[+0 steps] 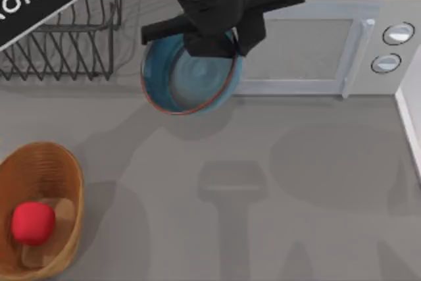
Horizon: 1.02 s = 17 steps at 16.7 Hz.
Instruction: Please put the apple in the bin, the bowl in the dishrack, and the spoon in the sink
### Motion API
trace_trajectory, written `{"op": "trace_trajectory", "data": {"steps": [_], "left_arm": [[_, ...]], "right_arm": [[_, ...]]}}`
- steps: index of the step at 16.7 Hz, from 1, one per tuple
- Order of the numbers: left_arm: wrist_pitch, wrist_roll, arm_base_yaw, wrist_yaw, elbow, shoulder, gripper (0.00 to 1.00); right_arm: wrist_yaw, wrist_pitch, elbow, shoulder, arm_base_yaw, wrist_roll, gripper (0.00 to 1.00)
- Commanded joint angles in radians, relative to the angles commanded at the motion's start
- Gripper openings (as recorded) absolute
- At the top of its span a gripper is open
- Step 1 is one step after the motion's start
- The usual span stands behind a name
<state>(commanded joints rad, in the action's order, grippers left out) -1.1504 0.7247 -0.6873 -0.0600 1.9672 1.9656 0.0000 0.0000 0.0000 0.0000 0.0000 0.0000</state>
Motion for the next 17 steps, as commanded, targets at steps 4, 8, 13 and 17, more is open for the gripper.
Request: {"op": "trace_trajectory", "data": {"steps": [4,8,13,17], "left_arm": [[0.284,-0.232,0.273,-0.042,-0.269,-0.350,0.00],[0.576,-0.468,0.546,-0.088,-0.539,-0.703,0.00],[0.861,-0.687,0.806,-0.135,-0.792,-1.011,0.00],[0.925,-0.737,0.868,-0.147,-0.854,-1.075,0.00]], "right_arm": [[0.000,0.000,0.000,0.000,0.000,0.000,1.00],[0.000,0.000,0.000,0.000,0.000,0.000,1.00],[0.000,0.000,0.000,0.000,0.000,0.000,1.00],[0.000,0.000,0.000,0.000,0.000,0.000,1.00]]}}
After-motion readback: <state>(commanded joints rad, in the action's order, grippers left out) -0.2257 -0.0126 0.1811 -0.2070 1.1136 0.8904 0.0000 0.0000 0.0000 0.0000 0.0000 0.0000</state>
